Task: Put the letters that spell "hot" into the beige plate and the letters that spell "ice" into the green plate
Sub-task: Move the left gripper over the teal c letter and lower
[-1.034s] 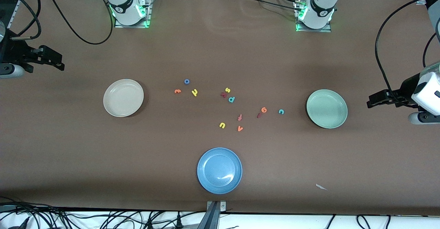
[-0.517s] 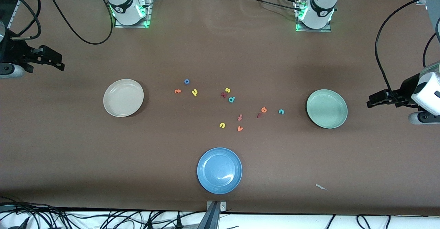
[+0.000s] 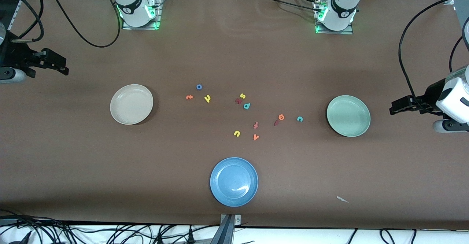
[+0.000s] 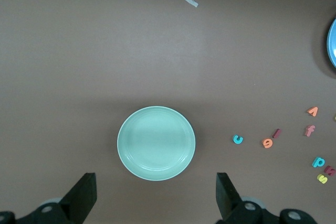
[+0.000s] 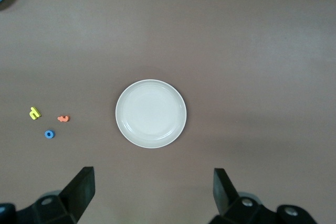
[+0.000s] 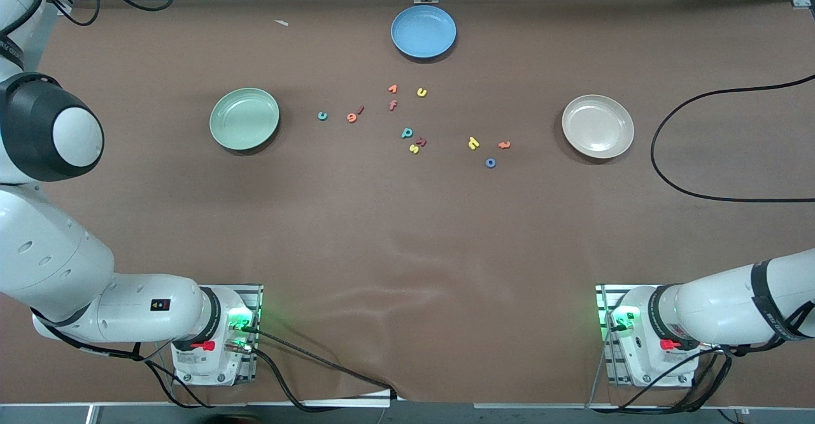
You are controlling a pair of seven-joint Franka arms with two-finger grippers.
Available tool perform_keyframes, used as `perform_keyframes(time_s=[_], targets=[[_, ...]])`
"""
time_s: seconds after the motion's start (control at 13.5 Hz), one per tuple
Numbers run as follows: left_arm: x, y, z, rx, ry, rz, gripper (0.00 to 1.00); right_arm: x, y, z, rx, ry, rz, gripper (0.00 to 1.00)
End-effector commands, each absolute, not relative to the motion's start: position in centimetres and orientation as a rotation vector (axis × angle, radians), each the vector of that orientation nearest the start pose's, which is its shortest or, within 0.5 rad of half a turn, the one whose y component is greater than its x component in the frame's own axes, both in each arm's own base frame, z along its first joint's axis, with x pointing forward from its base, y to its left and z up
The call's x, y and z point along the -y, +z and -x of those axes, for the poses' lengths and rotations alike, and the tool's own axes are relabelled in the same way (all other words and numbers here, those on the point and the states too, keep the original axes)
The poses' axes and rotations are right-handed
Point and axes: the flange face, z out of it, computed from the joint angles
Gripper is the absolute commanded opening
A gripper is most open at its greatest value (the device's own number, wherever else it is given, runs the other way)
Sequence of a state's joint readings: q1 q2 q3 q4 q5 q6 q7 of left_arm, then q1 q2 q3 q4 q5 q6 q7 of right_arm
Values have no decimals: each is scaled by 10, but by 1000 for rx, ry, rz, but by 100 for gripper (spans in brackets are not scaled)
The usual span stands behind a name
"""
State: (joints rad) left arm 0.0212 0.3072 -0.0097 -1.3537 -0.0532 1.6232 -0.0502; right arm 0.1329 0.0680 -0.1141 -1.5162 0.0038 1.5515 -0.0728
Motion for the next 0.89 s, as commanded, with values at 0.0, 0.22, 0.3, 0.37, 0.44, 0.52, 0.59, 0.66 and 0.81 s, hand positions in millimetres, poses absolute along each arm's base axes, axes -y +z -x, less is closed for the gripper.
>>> perform_keyframes(time_s=[0.0, 0.22, 0.3, 0.37, 0.44, 0.52, 0.59, 0.66, 0.81], targets=[[-2, 547, -642, 68, 67, 3191, 100, -11, 615, -576, 131, 38, 3139, 100], [10, 545, -641, 41, 97, 3194, 100, -11, 615, -576, 131, 38, 3139, 100], [13, 544, -639, 22, 114, 3196, 100, -11, 615, -576, 131, 38, 3139, 100], [15, 544, -639, 14, 117, 3198, 100, -11, 615, -576, 131, 38, 3139, 100], [17, 541, -640, 13, 125, 3203, 100, -11, 615, -576, 131, 38, 3139, 100], [19, 537, -641, 8, 135, 3203, 100, -11, 615, -576, 131, 38, 3139, 100], [20, 534, -643, 6, 138, 3208, 100, -11, 615, -576, 131, 38, 3139, 100], [21, 537, -643, 4, 131, 3212, 100, -11, 615, -576, 131, 38, 3139, 100], [21, 540, -645, 7, 111, 3214, 100, -11, 615, -576, 131, 38, 3139, 100]])
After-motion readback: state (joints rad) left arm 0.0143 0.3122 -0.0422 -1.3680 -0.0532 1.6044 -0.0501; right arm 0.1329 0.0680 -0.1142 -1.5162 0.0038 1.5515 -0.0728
